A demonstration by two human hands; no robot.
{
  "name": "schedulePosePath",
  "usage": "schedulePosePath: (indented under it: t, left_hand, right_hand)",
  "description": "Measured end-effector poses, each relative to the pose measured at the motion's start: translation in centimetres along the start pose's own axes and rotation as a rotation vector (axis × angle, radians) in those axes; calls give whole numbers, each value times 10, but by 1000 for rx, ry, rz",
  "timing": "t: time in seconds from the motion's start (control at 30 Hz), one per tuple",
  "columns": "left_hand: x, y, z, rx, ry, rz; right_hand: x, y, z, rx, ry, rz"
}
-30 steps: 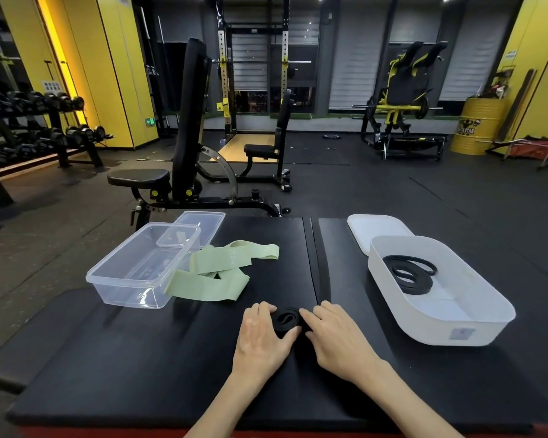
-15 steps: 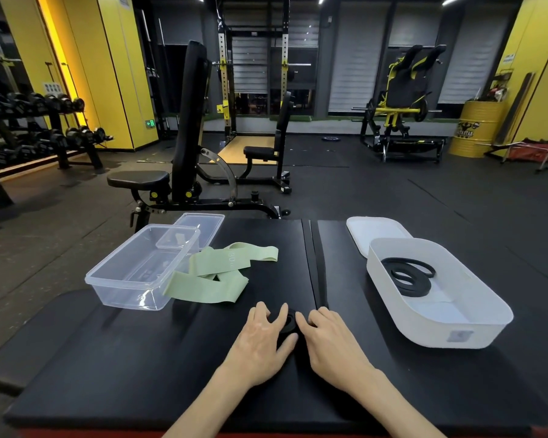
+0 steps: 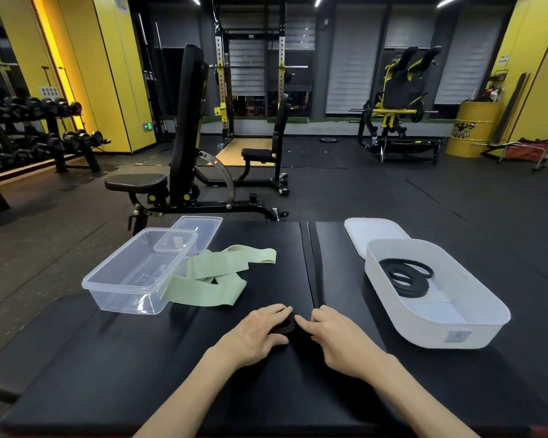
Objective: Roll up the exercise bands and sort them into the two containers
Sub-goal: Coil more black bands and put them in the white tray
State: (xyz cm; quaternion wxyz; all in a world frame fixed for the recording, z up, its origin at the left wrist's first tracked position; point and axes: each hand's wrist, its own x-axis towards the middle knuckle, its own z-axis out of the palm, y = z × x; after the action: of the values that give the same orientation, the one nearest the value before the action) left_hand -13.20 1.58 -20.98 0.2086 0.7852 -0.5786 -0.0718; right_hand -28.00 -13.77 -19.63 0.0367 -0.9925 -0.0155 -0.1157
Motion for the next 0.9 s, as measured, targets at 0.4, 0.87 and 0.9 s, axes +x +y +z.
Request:
schedulePosePath:
  t: [0.4, 0.87, 0.9]
  left_hand:
    - [-5, 8, 8, 61, 97, -17]
    - [-5, 15, 14, 71, 165, -162]
    - [-4, 15, 14, 76, 162, -174]
  right_hand:
    - [-17, 25, 1, -4, 69, -22]
    - [-7, 19, -1, -218, 179, -45]
    - [-7, 18, 0, -230, 180, -50]
